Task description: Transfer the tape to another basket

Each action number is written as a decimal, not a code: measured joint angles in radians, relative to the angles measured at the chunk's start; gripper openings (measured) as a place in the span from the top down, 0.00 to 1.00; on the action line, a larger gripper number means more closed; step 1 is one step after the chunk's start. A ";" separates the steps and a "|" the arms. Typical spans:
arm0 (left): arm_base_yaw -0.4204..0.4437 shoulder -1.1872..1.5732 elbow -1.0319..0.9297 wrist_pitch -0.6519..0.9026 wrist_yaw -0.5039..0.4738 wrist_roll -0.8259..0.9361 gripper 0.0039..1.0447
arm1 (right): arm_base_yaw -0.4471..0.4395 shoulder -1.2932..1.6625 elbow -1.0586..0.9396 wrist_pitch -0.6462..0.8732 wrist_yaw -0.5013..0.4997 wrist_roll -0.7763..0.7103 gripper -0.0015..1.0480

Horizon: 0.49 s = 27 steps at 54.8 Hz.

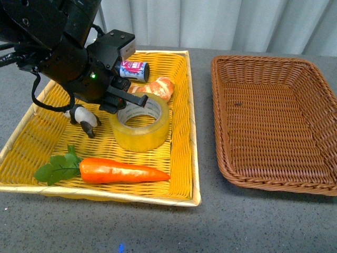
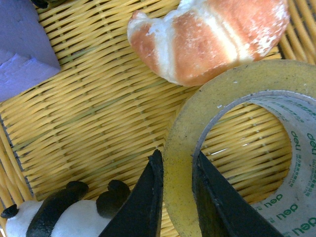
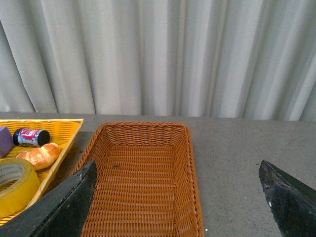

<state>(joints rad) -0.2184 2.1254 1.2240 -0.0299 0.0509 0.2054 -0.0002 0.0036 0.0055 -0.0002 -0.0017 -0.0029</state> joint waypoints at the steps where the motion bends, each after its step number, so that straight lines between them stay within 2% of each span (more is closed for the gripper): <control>1: 0.000 -0.006 0.003 0.000 0.005 0.002 0.87 | 0.000 0.000 0.000 0.000 0.000 0.000 0.09; 12: -0.015 -0.111 0.109 -0.056 0.070 0.124 0.87 | 0.000 0.000 0.000 0.000 0.000 0.000 0.09; 19: -0.072 -0.143 0.203 -0.095 0.122 0.325 0.87 | 0.000 0.000 0.000 0.000 0.000 0.000 0.09; 27: -0.144 -0.130 0.272 -0.159 0.178 0.444 0.87 | 0.000 0.000 0.000 0.000 0.000 0.000 0.09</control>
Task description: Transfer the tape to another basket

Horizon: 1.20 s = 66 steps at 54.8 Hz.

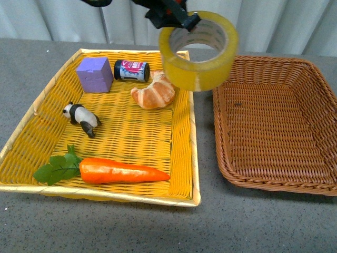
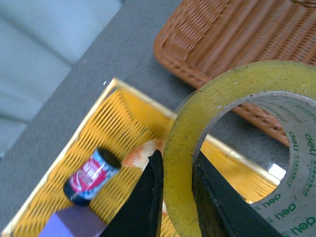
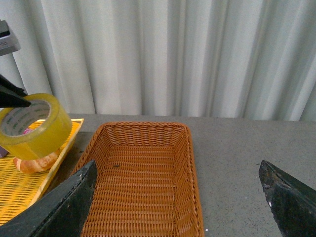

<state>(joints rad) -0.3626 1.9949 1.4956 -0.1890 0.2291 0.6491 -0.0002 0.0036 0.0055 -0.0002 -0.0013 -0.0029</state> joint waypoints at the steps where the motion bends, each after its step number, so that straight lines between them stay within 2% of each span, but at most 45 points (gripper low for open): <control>1: -0.011 0.002 0.010 -0.010 0.005 0.023 0.87 | 0.000 0.000 0.000 0.000 0.000 0.000 0.09; 13: -0.130 0.041 0.151 -0.132 0.050 0.142 0.87 | 0.000 0.000 0.000 0.000 0.000 0.000 0.09; 28: -0.136 0.049 0.178 -0.147 0.063 0.152 0.87 | 0.000 0.000 0.000 0.000 0.000 0.000 0.09; 33: -0.132 0.049 0.178 -0.147 0.062 0.153 0.87 | 0.026 0.113 0.080 -0.177 0.092 -0.002 0.09; 36: -0.130 0.049 0.178 -0.147 0.062 0.154 0.87 | 0.017 0.262 0.142 -0.207 0.058 -0.010 0.09; 39: -0.130 0.049 0.178 -0.147 0.063 0.154 0.87 | -0.010 0.385 0.198 -0.184 -0.020 -0.006 0.09; 41: -0.131 0.049 0.178 -0.147 0.063 0.154 0.87 | -0.040 0.484 0.251 -0.153 -0.095 0.003 0.09; 46: -0.131 0.051 0.178 -0.147 0.063 0.154 0.87 | -0.080 0.675 0.363 -0.067 -0.192 -0.001 0.09; 53: -0.132 0.051 0.178 -0.147 0.063 0.154 0.87 | -0.076 0.911 0.520 -0.021 -0.281 -0.045 0.09; 61: -0.131 0.051 0.178 -0.147 0.063 0.154 0.87 | -0.016 1.110 0.667 -0.034 -0.288 -0.096 0.09; 66: -0.131 0.051 0.178 -0.147 0.063 0.154 0.87 | 0.039 1.218 0.767 -0.069 -0.251 -0.126 0.09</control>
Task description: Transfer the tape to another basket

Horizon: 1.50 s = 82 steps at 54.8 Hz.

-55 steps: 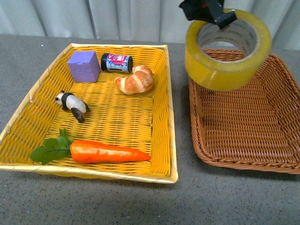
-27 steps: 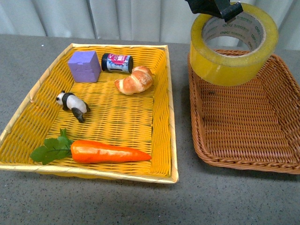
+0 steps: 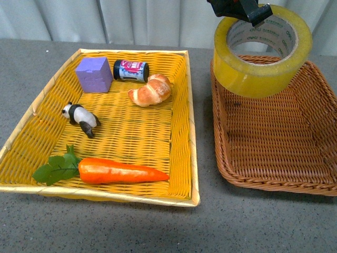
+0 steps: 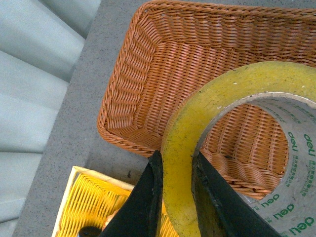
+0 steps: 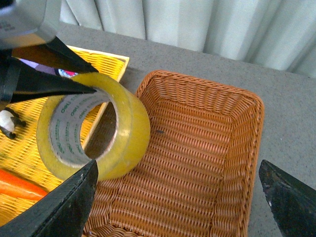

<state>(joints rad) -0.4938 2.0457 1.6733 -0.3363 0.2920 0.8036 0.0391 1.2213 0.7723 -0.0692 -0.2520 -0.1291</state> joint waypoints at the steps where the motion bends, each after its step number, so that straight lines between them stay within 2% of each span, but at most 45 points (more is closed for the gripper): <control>1: 0.000 0.000 0.000 0.000 0.000 0.000 0.87 | 0.012 0.022 0.021 -0.013 0.010 -0.006 0.09; 7: 0.000 0.000 0.000 0.000 0.001 0.000 0.87 | 0.069 0.115 0.104 -0.065 0.027 -0.027 0.09; 17: 0.000 0.000 0.000 0.000 0.000 0.000 0.87 | 0.134 0.234 0.172 -0.078 0.114 -0.024 0.09; 25: 0.000 0.000 0.000 0.000 0.000 0.000 0.87 | 0.140 0.296 0.192 -0.085 0.167 -0.009 0.09; 42: -0.001 0.002 0.000 0.000 0.000 0.001 0.87 | 0.123 0.344 0.200 -0.079 0.185 0.017 0.09; 48: -0.003 0.002 0.000 0.000 0.001 0.000 0.87 | 0.122 0.352 0.200 -0.077 0.179 0.034 0.22; 54: -0.003 0.002 0.000 0.000 0.006 -0.009 0.87 | 0.122 0.357 0.200 -0.075 0.163 0.074 0.43; 62: -0.003 0.002 0.000 0.000 0.016 -0.024 0.87 | 0.123 0.357 0.200 -0.075 0.148 0.110 0.62; 67: -0.003 0.002 0.000 0.001 0.021 -0.036 0.87 | 0.125 0.357 0.200 -0.075 0.143 0.134 0.79; 71: -0.005 0.002 0.000 0.000 0.022 -0.046 0.88 | 0.125 0.360 0.200 -0.075 0.156 0.141 0.85; 76: -0.027 -0.009 -0.019 0.040 -0.092 -0.099 0.88 | 0.122 0.367 0.203 -0.069 0.161 0.161 0.87; 79: -0.041 -0.024 -0.040 0.070 -0.168 -0.132 0.80 | 0.115 0.373 0.208 -0.063 0.152 0.170 0.87; 82: -0.045 -0.042 -0.063 0.103 -0.208 -0.161 0.71 | 0.112 0.383 0.212 -0.056 0.186 0.141 0.87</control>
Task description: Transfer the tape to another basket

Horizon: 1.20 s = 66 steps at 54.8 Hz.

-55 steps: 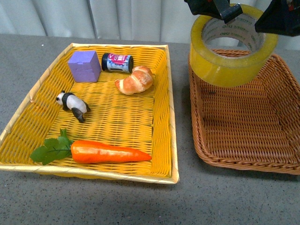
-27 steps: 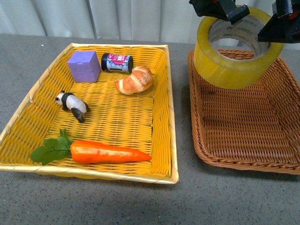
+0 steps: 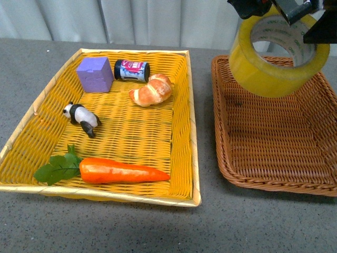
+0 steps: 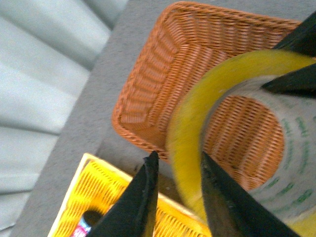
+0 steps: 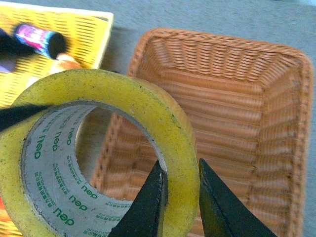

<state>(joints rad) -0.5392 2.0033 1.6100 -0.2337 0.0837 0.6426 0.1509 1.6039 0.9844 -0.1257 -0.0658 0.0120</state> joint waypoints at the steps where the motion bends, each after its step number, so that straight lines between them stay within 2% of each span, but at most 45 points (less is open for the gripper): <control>1: 0.000 -0.003 -0.004 0.006 -0.002 -0.005 0.70 | 0.000 0.002 0.000 0.000 0.007 -0.007 0.87; 5: 0.020 -0.033 -0.037 0.060 0.021 -0.098 0.58 | -0.021 0.024 -0.002 0.000 0.012 -0.040 0.87; 13: 0.097 -0.094 -0.142 0.208 -0.023 -0.348 0.35 | -0.067 0.086 -0.011 0.031 0.013 -0.064 0.87; 16: 0.135 -0.114 -0.209 0.283 -0.092 -0.462 0.25 | -0.084 0.117 -0.023 0.052 0.013 -0.069 0.87; 22: 0.209 -0.147 -0.369 0.444 -0.304 -0.689 0.04 | -0.113 0.183 -0.046 0.110 -0.001 -0.077 0.87; 28: 0.239 -0.175 -0.484 0.554 -0.454 -0.774 0.06 | -0.129 0.243 -0.074 0.190 -0.014 -0.080 0.87; 35: 0.245 -0.221 -0.610 0.652 -0.547 -0.842 0.06 | -0.134 0.302 -0.086 0.238 -0.017 -0.073 0.87; 51: 0.242 -0.272 -0.709 0.682 -0.618 -0.896 0.06 | -0.138 0.353 -0.076 0.254 -0.057 0.008 0.87; 56: 0.237 -0.287 -0.716 0.682 -0.659 -0.907 0.06 | -0.139 0.353 -0.077 0.264 -0.073 0.037 0.74; 61: 0.223 -0.312 -0.746 0.749 -0.714 -0.920 0.06 | -0.138 0.333 -0.096 0.319 -0.061 0.040 0.61; 65: 0.201 -0.341 -0.780 0.804 -0.788 -0.924 0.06 | -0.140 0.270 -0.151 0.394 -0.023 0.029 0.42; 66: 0.199 -0.344 -0.784 0.808 -0.796 -0.924 0.06 | -0.140 0.263 -0.156 0.399 -0.016 0.027 0.41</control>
<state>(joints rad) -0.3405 1.6596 0.8261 0.5747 -0.7120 -0.2813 0.0105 1.8668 0.8288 0.2729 -0.0814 0.0391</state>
